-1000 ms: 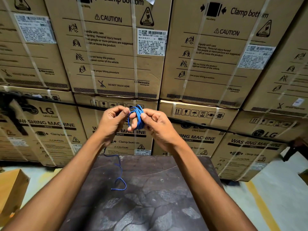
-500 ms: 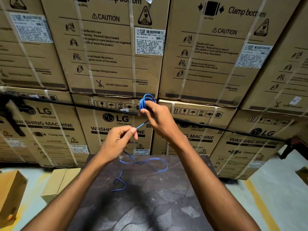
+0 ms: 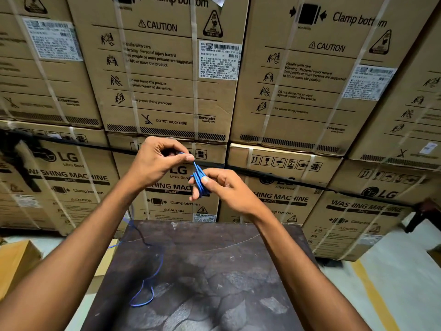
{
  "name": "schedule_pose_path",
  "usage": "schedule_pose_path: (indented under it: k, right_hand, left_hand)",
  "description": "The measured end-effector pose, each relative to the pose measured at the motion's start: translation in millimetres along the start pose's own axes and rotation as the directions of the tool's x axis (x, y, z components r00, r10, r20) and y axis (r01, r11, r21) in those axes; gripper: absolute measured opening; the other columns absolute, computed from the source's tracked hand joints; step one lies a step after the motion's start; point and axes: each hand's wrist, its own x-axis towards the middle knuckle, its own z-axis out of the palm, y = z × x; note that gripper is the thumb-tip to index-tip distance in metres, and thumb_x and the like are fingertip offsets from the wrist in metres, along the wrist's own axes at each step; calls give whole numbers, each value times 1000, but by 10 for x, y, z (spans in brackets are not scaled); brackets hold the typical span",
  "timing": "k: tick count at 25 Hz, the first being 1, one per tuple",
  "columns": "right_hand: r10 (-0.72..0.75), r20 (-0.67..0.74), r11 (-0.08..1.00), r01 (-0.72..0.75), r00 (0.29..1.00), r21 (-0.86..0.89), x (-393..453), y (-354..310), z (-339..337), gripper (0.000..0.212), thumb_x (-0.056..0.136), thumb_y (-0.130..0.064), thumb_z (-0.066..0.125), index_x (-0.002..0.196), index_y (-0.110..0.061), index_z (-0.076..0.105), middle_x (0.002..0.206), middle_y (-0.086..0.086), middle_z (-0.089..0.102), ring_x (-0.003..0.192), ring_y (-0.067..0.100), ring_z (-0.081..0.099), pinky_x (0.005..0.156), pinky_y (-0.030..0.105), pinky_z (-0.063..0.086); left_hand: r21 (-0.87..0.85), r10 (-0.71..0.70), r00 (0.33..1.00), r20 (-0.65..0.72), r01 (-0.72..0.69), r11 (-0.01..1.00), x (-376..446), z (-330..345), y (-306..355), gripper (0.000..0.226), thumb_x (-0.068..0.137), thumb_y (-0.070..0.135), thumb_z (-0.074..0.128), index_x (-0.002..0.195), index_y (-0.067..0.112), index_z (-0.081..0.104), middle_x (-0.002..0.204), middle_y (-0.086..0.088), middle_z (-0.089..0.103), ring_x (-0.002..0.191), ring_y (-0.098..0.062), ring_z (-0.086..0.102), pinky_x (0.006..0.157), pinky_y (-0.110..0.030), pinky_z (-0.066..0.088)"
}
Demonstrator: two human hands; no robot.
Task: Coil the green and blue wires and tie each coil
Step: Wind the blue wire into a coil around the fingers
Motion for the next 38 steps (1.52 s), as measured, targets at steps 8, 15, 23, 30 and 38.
schedule_pose_path:
  k: [8,15,23,30,38]
  right_hand:
    - [-146,-229,863,237,962,446,148,-245,135,29,110,-4,37,123,11,57,88,9,71,87,21,72,87,28,56]
    - [-237,-386,971,216,891,-98,338,-109,-67,22,107,-1,47,117,6,66,95,19,75,94,19,72,96,33,57]
    - [-200,-228,816,34,953,-577,155,205,-111,14,105,-14,55,98,-11,66,73,-10,61,64,13,53,61,31,42]
    - [11,-13,1000,-11,1000,4,126,70,-92,25,109,-4,45,119,9,63,93,17,72,93,28,72,96,42,57]
    - [-53,-132,809,120,990,575,215,-124,122,27,110,-3,37,119,5,61,91,9,73,90,24,72,94,33,55]
  left_hand:
    - [-584,-409,909,-77,291,758,-266,673,-278,30,103,17,54,80,26,72,51,11,46,41,-1,30,41,-15,19]
    - [-233,-218,975,-38,204,951,-740,980,-337,26,104,18,55,88,15,76,49,10,40,45,-4,32,45,-20,25]
    - [338,23,996,-83,6,941,-558,214,1,17,94,35,64,86,29,77,71,12,72,61,-9,62,54,-31,46]
    - [-10,-81,995,-53,80,997,-50,62,-55,6,90,10,74,85,13,76,70,8,72,64,1,58,59,-16,44]
    - [-731,-424,901,-86,232,641,-235,696,-130,8,90,17,65,82,21,67,51,13,53,43,2,44,44,-12,41]
